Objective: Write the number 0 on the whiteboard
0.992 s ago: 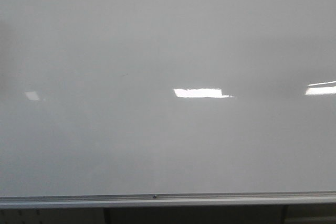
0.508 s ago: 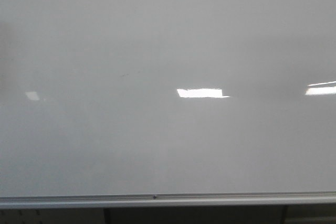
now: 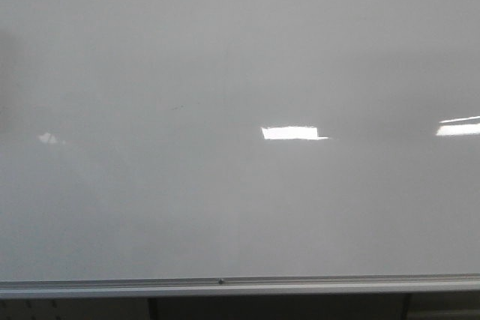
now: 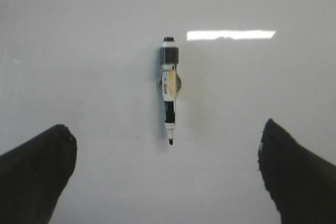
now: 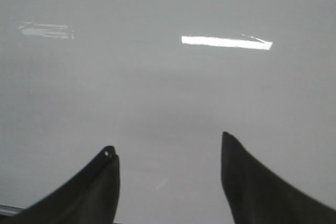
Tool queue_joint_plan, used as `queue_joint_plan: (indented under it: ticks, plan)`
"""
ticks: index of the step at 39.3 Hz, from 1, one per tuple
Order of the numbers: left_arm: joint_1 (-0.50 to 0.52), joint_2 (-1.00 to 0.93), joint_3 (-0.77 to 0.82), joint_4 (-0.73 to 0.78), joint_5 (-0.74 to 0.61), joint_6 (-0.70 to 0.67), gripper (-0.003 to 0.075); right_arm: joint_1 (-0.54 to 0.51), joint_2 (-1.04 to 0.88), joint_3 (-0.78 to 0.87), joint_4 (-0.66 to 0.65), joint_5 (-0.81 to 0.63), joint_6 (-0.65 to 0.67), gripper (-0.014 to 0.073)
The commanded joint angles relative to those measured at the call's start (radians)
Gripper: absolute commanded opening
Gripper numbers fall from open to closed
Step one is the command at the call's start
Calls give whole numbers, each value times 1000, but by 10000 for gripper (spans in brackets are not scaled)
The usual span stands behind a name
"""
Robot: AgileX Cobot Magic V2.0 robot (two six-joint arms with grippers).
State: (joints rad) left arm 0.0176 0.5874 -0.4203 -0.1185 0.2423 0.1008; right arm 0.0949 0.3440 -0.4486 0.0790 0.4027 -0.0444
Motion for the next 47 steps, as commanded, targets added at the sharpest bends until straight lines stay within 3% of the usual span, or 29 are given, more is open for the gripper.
queue_joint_plan:
  ticks: [1, 18, 32, 39, 47]
  plan:
    - [2, 156, -78, 18, -100, 0, 679, 1, 15, -34, -1, -67, -5, 456]
    - [2, 675, -219, 29, -372, 0, 679, 1, 15, -34, -1, -41, -5, 456]
    - [2, 935, -347, 29, -406, 0, 678, 1, 15, -34, -2, -41, -5, 456]
    - [2, 992, -384, 29, -406, 0, 603, 1, 15, -34, -2, -41, -5, 456]
    - [2, 1011, -395, 29, -406, 0, 432, 1, 15, -33, -2, -43, -5, 456]
